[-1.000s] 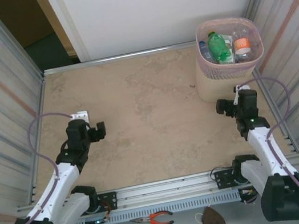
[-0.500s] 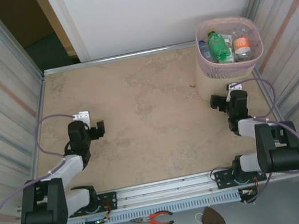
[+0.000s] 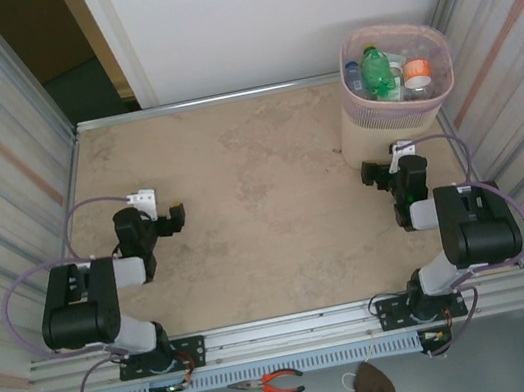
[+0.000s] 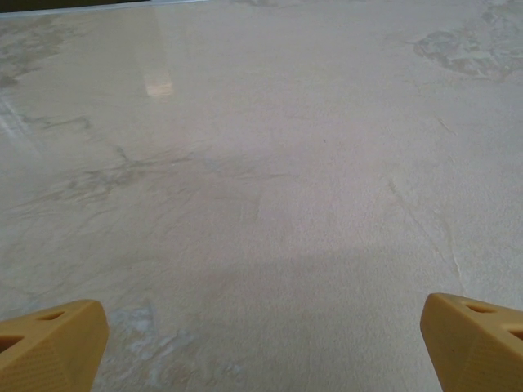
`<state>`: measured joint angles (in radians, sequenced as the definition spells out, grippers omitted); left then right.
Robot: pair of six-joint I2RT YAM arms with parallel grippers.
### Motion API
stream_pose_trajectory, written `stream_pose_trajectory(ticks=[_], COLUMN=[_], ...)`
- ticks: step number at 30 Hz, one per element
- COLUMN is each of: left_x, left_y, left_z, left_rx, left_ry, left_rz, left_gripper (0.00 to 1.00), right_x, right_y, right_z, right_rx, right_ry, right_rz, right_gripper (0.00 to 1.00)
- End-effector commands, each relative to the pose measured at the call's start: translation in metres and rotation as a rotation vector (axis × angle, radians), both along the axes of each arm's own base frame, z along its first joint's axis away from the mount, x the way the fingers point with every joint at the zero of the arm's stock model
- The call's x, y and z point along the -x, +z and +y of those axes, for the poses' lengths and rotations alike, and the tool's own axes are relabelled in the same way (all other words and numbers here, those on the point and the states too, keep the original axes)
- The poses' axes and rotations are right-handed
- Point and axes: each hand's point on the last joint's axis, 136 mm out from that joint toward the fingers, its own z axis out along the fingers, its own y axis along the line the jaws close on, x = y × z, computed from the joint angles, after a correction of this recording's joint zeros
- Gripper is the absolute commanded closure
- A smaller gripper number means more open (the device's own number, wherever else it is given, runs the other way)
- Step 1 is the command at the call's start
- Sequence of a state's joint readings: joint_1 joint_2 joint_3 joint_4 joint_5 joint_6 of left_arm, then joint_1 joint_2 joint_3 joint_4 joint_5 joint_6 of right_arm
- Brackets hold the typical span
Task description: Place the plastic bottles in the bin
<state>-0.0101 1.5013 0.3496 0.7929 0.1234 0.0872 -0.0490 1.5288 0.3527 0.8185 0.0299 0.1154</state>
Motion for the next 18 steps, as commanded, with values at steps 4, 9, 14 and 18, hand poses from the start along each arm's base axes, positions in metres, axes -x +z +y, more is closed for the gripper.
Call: stream_pose_trajectory(ticks=[4, 9, 14, 18], left_x=[-0.0137, -0.0156, -0.0157, -0.0156], left_y=[0.0207, 0.0203, 0.0202, 0.0205], left_z=[-0.0092, -0.0035, -0.0033, -0.0037], left_rx=[0.002, 0.003, 0.004, 0.004], left_ry=[-0.072, -0.034, -0.033, -0.034], left_rz=[-0.065, -0.059, -0.058, -0.059], left_gripper=[0.01, 0.01, 0.01, 0.01], right_x=[-0.0144, -0.0149, -0.0148, -0.0147], right_y=[0.0123, 0.0128, 0.0122, 0.0118], right_z=[0.0079, 0.0068, 0.0066, 0.0067], right_rx=[0.026, 0.015, 0.018, 0.018], right_ry=[0.043, 0.045, 0.045, 0.044], right_rz=[-0.028, -0.026, -0.025, -0.024], right_gripper=[0.01, 0.01, 0.01, 0.01])
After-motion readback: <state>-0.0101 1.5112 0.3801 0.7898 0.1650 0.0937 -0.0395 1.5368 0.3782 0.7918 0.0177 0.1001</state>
